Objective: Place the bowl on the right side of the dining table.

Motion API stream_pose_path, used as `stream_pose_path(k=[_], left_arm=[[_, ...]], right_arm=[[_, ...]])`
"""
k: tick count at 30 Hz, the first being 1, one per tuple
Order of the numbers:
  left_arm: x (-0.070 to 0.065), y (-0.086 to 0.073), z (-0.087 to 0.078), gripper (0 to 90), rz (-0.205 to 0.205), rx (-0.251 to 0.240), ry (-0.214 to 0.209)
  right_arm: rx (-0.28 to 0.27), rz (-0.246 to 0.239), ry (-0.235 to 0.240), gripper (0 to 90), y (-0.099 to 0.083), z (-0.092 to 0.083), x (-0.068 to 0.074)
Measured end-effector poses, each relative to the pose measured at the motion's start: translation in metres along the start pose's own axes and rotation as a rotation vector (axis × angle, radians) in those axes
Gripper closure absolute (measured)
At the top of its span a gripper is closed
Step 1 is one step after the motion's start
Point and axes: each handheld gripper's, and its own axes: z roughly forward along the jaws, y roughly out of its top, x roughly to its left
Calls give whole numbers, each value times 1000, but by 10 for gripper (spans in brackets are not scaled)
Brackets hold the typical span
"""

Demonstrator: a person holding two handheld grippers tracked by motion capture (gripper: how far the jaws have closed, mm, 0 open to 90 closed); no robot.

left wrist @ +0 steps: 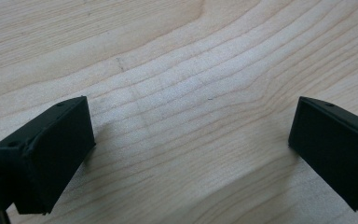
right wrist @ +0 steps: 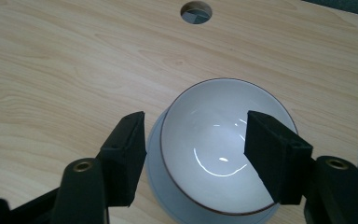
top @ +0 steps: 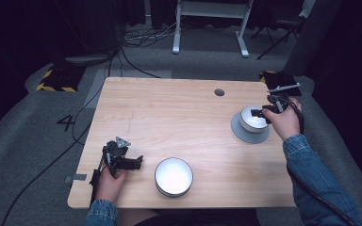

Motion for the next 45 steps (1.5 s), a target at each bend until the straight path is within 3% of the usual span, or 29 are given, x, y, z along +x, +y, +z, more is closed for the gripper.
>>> stream_pose_path(k=[19,35,45], left_arm=[[0,0,0,2,0,-1,1],[0,0,0,2,1,-1,2],[0,0,0,2,0,-1,2]], right_arm=[[-9,-111,112,333,-10,-34,44],[20,-132,149,262,-35,-39,47],[132,-176,170,234,-60,-35,50]])
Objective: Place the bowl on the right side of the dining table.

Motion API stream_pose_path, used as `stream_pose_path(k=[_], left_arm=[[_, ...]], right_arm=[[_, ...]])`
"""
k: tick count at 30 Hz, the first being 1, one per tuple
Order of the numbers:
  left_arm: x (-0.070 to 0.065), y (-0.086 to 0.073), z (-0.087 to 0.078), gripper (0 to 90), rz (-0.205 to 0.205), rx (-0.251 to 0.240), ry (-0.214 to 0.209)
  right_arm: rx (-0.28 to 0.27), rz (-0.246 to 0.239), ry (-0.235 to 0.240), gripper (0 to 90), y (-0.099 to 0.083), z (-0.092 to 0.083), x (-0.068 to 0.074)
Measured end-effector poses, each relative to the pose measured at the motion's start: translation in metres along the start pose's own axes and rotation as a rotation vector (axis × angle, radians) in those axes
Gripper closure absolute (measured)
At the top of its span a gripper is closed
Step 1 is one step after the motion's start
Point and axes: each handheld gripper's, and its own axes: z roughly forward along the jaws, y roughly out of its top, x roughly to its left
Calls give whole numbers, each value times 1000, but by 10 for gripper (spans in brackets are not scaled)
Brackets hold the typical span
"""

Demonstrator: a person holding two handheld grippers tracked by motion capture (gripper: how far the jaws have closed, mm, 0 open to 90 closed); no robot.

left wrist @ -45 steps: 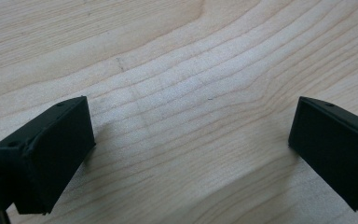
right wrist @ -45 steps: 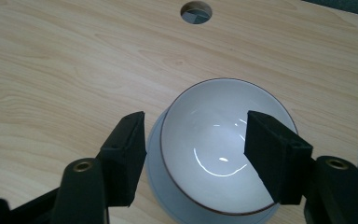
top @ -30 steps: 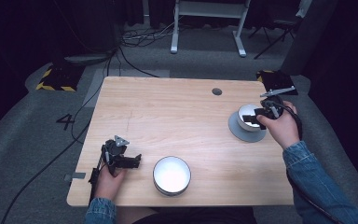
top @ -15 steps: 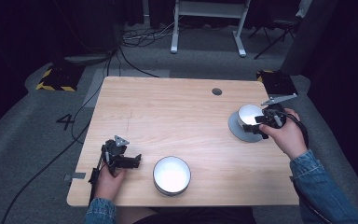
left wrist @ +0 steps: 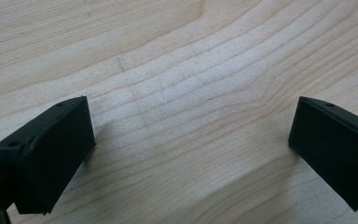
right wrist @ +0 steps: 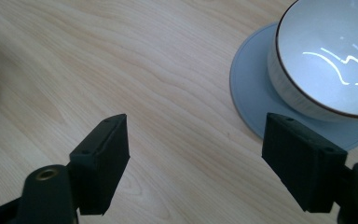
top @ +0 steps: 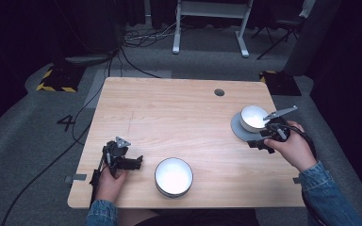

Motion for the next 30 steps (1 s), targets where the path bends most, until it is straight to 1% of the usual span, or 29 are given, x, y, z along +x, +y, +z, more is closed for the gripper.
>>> stream_pose_path(k=[2,6,7,10,11,12,14,16,17,21,24,25,27,29,30], left_arm=[[0,0,0,2,1,0,2],[0,0,0,2,1,0,1],[0,0,0,3,1,0,1],[0,0,0,2,1,0,2],[0,0,0,2,1,0,1],[0,0,0,2,1,0,1],[0,0,0,2,1,0,1],[0,0,0,2,0,0,0],[0,0,0,2,1,0,1],[0,0,0,2,0,0,0],[0,0,0,2,1,0,1],[0,0,0,3,0,0,1],[0,0,0,2,0,0,0],[0,0,0,2,1,0,1],[0,0,0,2,1,0,1]], right_arm=[[12,4,5,234,-6,2,1],[17,5,11,234,-13,5,1],[22,5,15,234,-17,8,1],[23,20,23,234,-22,11,1],[24,25,29,234,-27,14,0],[24,25,29,234,-27,14,0],[33,39,35,235,-35,20,0],[41,39,37,235,-37,23,0],[53,22,36,234,-40,25,-1],[78,21,38,234,-49,33,-1],[92,24,44,235,-56,40,0],[100,31,54,235,-59,44,1],[103,32,53,236,-61,47,1],[108,39,64,236,-67,52,2],[108,39,64,236,-67,52,2]])
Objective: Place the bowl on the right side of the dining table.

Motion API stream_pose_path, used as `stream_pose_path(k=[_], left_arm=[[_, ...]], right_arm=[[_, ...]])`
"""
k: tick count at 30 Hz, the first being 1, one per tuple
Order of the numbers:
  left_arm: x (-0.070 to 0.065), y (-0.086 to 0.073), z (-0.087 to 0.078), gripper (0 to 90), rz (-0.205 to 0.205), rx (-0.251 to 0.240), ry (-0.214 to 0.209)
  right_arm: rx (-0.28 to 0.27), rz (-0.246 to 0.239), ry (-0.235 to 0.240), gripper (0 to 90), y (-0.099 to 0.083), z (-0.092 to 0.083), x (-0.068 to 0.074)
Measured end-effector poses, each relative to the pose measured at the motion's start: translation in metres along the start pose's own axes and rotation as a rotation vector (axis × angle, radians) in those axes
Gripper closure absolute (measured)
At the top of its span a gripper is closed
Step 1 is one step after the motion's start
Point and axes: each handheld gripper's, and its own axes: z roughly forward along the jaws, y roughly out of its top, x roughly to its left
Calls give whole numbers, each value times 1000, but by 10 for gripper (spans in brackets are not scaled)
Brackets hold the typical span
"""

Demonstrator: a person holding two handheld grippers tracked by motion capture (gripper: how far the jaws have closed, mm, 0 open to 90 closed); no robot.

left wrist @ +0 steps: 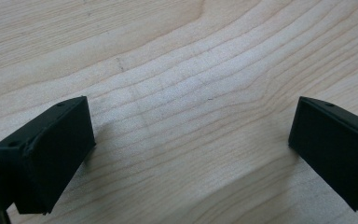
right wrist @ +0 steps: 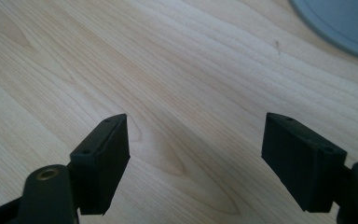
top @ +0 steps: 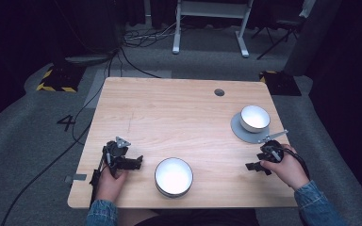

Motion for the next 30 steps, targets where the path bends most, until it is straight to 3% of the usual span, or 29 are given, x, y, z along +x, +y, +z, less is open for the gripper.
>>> stream_pose_path(k=[12,18,23,24,25,26,30], left_arm=[[0,0,0,2,0,0,0],[0,0,0,2,-1,0,-1],[0,0,0,3,0,0,0],[0,0,0,3,1,0,1],[0,0,0,2,0,0,0],[0,0,0,2,0,0,0],[0,0,0,3,-1,0,-1]], right_arm=[[-24,17,-3,231,-18,15,2],[-49,3,-30,219,-24,15,5],[-122,-50,-114,148,-36,20,14],[-122,-50,-114,148,-36,20,14],[-166,-41,-135,124,-40,23,16],[-166,-41,-135,124,-40,23,16],[-248,-28,-144,65,-49,28,18]])
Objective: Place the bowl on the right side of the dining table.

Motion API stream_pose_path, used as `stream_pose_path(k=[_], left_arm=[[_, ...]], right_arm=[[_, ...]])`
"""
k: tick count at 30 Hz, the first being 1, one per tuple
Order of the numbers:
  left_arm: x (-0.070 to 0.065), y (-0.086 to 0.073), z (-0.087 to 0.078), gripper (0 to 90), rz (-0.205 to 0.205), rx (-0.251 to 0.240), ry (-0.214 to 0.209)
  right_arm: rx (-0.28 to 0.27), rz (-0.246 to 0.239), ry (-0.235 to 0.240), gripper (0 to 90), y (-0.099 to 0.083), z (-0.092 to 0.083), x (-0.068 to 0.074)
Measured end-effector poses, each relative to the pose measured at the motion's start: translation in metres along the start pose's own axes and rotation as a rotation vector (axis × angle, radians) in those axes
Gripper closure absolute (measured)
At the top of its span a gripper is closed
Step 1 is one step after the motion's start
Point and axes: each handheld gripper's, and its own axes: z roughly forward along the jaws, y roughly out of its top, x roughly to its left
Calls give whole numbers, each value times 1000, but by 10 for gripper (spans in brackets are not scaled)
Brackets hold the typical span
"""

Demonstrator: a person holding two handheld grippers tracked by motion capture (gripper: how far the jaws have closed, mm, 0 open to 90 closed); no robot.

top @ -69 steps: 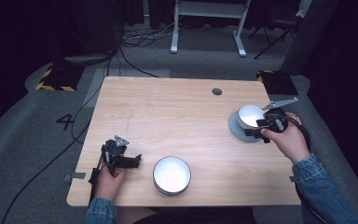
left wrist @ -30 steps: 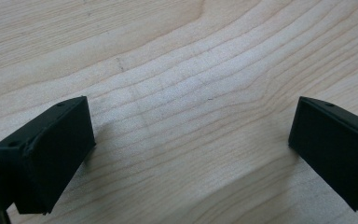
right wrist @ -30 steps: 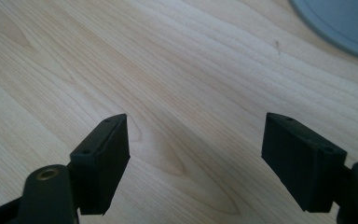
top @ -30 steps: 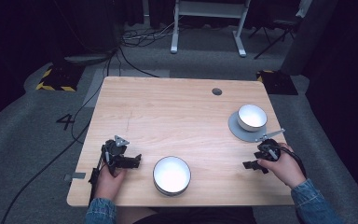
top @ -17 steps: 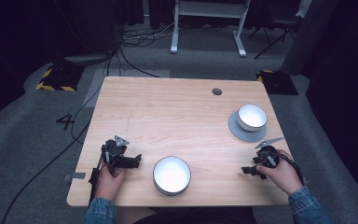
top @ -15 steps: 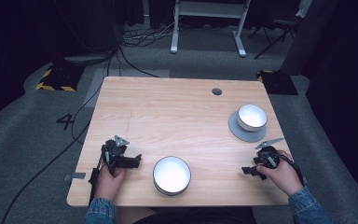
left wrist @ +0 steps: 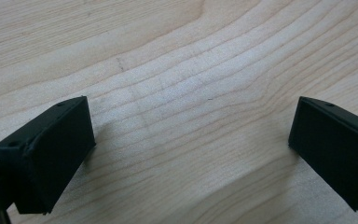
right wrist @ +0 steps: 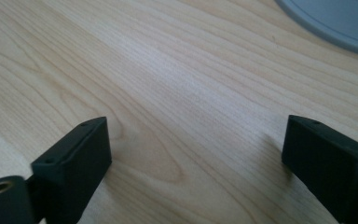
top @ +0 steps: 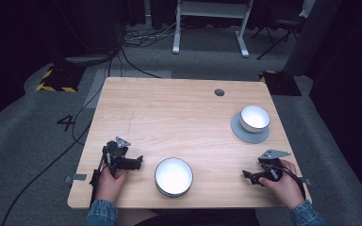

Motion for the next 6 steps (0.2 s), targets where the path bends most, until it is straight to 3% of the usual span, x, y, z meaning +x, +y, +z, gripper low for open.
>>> stream_pose_path(k=[3,6], left_arm=[[0,0,0,2,-1,0,0],[0,0,0,2,0,0,1]], right_arm=[[-78,1,-5,15,-6,5,0],[-78,1,-5,15,-6,5,0]])
